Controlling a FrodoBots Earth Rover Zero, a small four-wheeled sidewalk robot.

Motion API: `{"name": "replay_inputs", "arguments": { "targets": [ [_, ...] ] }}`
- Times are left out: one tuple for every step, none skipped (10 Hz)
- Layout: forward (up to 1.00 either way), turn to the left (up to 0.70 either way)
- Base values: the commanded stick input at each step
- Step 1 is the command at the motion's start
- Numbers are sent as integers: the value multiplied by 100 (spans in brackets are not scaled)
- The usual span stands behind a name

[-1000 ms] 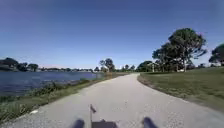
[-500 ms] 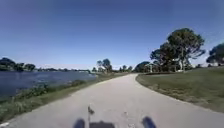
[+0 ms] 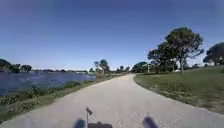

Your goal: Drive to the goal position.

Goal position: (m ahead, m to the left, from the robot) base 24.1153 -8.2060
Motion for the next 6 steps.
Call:
{"name": "replay_inputs", "arguments": {
  "targets": [
    [85, 0],
    [85, 0],
    [85, 0],
    [85, 0],
    [85, 0],
    [85, 0]
  ]
}}
